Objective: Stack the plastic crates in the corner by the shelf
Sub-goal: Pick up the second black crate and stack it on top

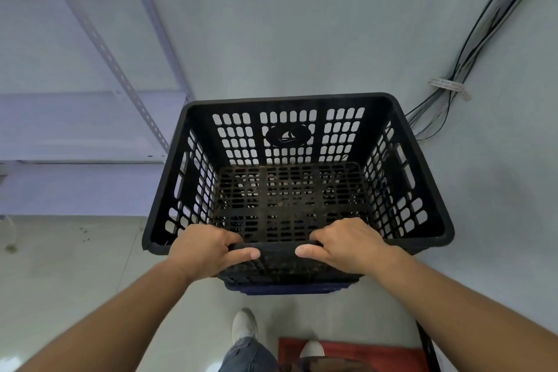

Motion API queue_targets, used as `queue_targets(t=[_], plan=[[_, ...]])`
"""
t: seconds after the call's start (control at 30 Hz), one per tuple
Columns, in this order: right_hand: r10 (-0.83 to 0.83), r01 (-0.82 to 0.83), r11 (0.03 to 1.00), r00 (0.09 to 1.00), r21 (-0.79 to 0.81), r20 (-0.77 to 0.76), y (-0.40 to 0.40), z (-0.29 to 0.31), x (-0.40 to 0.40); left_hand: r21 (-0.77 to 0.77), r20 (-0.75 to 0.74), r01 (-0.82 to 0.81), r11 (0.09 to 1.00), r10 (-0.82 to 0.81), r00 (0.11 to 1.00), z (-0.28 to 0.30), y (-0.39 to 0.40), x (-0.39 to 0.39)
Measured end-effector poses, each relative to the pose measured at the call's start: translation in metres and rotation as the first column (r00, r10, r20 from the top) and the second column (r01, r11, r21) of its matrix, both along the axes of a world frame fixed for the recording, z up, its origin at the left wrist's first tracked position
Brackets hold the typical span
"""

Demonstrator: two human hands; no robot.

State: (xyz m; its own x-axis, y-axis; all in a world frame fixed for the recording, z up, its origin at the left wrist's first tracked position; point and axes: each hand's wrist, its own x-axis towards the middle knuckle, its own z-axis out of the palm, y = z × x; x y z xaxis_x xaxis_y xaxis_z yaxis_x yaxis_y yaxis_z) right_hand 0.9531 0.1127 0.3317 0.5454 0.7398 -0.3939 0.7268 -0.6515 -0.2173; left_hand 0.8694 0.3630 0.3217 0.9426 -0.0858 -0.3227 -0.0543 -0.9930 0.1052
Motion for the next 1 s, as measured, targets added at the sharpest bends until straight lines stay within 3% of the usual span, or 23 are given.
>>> queue_targets(t=[0.23,0.33,0.4,0.47,0.57,0.63,0.73,0.87,1.0], plan=[[-0.02,0.019,0.999,0.999,-0.051,-0.025,-0.001,0.007,-0.006,-0.045,-0.041,-0.042,0.998,0.04,0.998,0.002,-0.003,-0.005],[-0.104,0.101,0.994,0.992,-0.041,-0.076,-0.001,0.01,-0.008,-0.077,-0.066,-0.072,0.994,0.067,0.996,0.008,-0.008,-0.008],[-0.205,0.211,0.977,0.972,0.044,-0.113,-0.002,0.012,-0.008,-0.164,-0.034,-0.126,0.978,0.122,0.992,0.012,-0.012,-0.011],[-0.323,0.346,0.922,0.934,0.172,-0.151,-0.002,0.016,-0.009,-0.378,0.018,-0.253,0.89,0.28,0.96,0.019,-0.022,-0.013],[-0.528,0.6,0.685,0.799,0.412,-0.287,-0.002,0.024,-0.014,-0.76,-0.057,-0.409,0.505,0.575,0.816,0.033,-0.042,-0.016],[-0.607,0.701,0.445,0.694,0.558,-0.387,-0.003,0.031,-0.023,-0.849,-0.121,-0.412,0.331,0.636,0.762,0.043,-0.052,-0.02],[-0.671,0.732,0.185,0.582,0.656,-0.459,-0.006,0.04,-0.045,-0.89,-0.142,-0.371,0.267,0.61,0.78,0.053,-0.055,-0.027],[-0.682,0.764,-0.203,0.339,0.612,-0.649,-0.007,0.05,-0.081,-0.918,-0.184,-0.334,0.214,0.517,0.836,0.062,-0.047,-0.033],[-0.675,0.679,-0.442,0.179,0.586,-0.716,0.0,0.055,-0.12,-0.918,-0.216,-0.336,0.21,0.445,0.869,0.068,-0.037,-0.044]])
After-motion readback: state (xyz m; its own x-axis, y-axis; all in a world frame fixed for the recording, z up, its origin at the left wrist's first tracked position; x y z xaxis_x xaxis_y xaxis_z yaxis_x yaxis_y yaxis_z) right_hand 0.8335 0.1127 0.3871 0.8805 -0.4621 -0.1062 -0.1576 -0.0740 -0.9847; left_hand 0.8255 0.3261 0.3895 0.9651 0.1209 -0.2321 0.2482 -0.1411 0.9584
